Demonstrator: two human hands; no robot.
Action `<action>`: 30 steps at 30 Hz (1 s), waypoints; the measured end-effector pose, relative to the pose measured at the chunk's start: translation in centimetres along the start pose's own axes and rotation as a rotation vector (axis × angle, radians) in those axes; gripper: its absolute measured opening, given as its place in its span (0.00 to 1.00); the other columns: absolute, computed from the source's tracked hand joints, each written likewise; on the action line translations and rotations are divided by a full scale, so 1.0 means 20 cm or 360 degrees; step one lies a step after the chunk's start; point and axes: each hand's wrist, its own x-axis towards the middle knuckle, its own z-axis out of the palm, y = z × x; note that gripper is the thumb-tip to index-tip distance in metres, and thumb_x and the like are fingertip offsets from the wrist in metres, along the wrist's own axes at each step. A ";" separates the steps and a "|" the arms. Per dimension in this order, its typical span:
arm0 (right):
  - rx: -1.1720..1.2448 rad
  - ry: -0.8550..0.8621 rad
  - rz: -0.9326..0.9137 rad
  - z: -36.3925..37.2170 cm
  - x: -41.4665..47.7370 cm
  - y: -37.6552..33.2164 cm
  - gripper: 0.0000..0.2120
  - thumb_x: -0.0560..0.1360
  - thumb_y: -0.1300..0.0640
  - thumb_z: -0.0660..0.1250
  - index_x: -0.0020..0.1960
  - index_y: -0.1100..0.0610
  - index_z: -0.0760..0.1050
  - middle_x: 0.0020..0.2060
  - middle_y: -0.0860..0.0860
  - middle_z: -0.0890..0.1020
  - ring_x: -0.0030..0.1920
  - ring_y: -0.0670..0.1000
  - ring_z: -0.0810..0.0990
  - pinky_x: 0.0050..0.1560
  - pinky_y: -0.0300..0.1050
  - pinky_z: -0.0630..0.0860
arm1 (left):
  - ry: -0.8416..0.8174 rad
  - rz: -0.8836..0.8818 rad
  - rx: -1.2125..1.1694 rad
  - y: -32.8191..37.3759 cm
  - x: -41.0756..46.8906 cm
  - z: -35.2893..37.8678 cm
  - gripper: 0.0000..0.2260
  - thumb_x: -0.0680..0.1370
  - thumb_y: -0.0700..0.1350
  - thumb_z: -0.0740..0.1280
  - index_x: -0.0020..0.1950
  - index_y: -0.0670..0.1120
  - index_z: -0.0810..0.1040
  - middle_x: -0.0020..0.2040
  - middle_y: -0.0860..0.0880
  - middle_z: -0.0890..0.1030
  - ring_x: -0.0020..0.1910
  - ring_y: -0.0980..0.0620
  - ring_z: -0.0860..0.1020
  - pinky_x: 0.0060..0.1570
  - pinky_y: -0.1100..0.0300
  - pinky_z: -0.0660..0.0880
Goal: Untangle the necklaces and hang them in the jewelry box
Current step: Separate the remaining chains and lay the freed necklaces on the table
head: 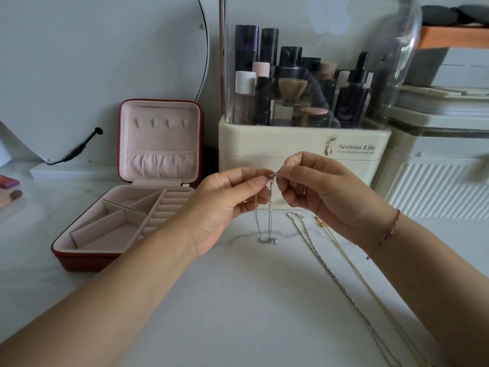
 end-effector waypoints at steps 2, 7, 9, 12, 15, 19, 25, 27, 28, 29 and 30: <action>0.0014 0.0009 0.0002 0.00 0.00 0.00 0.04 0.76 0.63 0.64 0.41 0.59 0.72 0.32 0.54 0.76 0.31 0.49 0.72 0.35 0.38 0.71 | -0.0005 -0.0010 0.0022 0.00 0.00 0.00 0.11 0.69 0.45 0.68 0.48 0.44 0.82 0.35 0.49 0.80 0.36 0.57 0.78 0.43 0.64 0.73; -0.0017 -0.0008 0.0001 0.00 0.00 0.00 0.07 0.69 0.57 0.68 0.42 0.59 0.72 0.30 0.53 0.74 0.30 0.49 0.67 0.31 0.36 0.69 | -0.0011 0.0002 0.0070 0.00 -0.01 0.00 0.10 0.66 0.47 0.70 0.45 0.46 0.84 0.33 0.50 0.78 0.35 0.57 0.75 0.42 0.64 0.73; -0.0053 -0.0020 0.0011 0.00 -0.01 0.00 0.07 0.69 0.56 0.68 0.42 0.59 0.72 0.30 0.52 0.73 0.29 0.48 0.67 0.31 0.36 0.68 | -0.0022 0.0008 0.0088 0.00 -0.01 0.00 0.09 0.66 0.48 0.71 0.44 0.46 0.84 0.33 0.51 0.78 0.35 0.57 0.75 0.43 0.64 0.73; -0.0172 -0.0065 0.0041 0.00 -0.01 0.00 0.07 0.70 0.56 0.68 0.42 0.59 0.73 0.29 0.52 0.72 0.30 0.48 0.66 0.32 0.38 0.65 | -0.0011 0.0013 0.0108 -0.01 0.00 -0.01 0.07 0.66 0.46 0.71 0.43 0.46 0.82 0.35 0.52 0.79 0.37 0.57 0.77 0.44 0.63 0.74; -0.0247 -0.0098 0.0060 0.00 -0.02 0.01 0.08 0.68 0.58 0.70 0.44 0.59 0.75 0.29 0.51 0.72 0.30 0.49 0.65 0.34 0.40 0.63 | 0.0004 0.0015 0.0114 -0.01 0.00 -0.01 0.06 0.67 0.43 0.74 0.41 0.47 0.80 0.36 0.52 0.79 0.37 0.57 0.77 0.44 0.64 0.74; -0.0322 -0.0070 0.0088 0.01 -0.01 0.02 0.07 0.69 0.62 0.72 0.46 0.61 0.78 0.33 0.54 0.74 0.31 0.50 0.64 0.33 0.39 0.61 | 0.0046 -0.0023 0.0082 -0.01 0.01 -0.01 0.05 0.69 0.44 0.70 0.43 0.46 0.81 0.39 0.50 0.80 0.38 0.57 0.77 0.44 0.63 0.74; -0.0359 0.0022 0.0078 0.01 -0.01 0.02 0.03 0.72 0.62 0.70 0.44 0.62 0.78 0.27 0.48 0.74 0.29 0.47 0.63 0.32 0.38 0.61 | 0.0031 -0.0041 0.0129 -0.01 0.01 0.00 0.14 0.69 0.49 0.68 0.50 0.42 0.81 0.37 0.51 0.80 0.38 0.58 0.77 0.43 0.64 0.74; -0.0340 0.0061 0.0064 0.00 -0.01 0.01 0.03 0.72 0.62 0.70 0.42 0.62 0.77 0.27 0.48 0.72 0.28 0.47 0.63 0.33 0.39 0.60 | 0.0010 -0.0040 0.0178 -0.02 0.00 0.00 0.11 0.69 0.48 0.68 0.48 0.43 0.81 0.37 0.51 0.80 0.38 0.57 0.77 0.44 0.63 0.73; -0.0344 0.0074 0.0061 0.00 -0.01 0.01 0.02 0.72 0.63 0.70 0.42 0.62 0.77 0.27 0.49 0.72 0.28 0.48 0.63 0.33 0.40 0.60 | 0.0010 -0.0039 0.0194 -0.02 0.00 0.00 0.09 0.71 0.46 0.68 0.47 0.44 0.81 0.37 0.51 0.80 0.39 0.56 0.77 0.45 0.62 0.73; -0.0354 0.0083 0.0062 0.00 0.00 0.01 0.02 0.73 0.64 0.69 0.41 0.62 0.77 0.27 0.49 0.72 0.29 0.48 0.62 0.33 0.40 0.60 | 0.0014 -0.0032 0.0214 -0.02 0.00 0.00 0.06 0.73 0.44 0.68 0.46 0.44 0.81 0.36 0.50 0.80 0.39 0.56 0.77 0.45 0.61 0.73; -0.0373 0.0089 0.0061 0.00 0.00 0.01 0.02 0.73 0.64 0.70 0.41 0.62 0.77 0.27 0.50 0.72 0.29 0.48 0.63 0.33 0.40 0.60 | 0.0021 -0.0021 0.0238 -0.02 0.00 0.00 0.04 0.74 0.42 0.67 0.45 0.45 0.81 0.36 0.50 0.80 0.39 0.56 0.77 0.46 0.61 0.73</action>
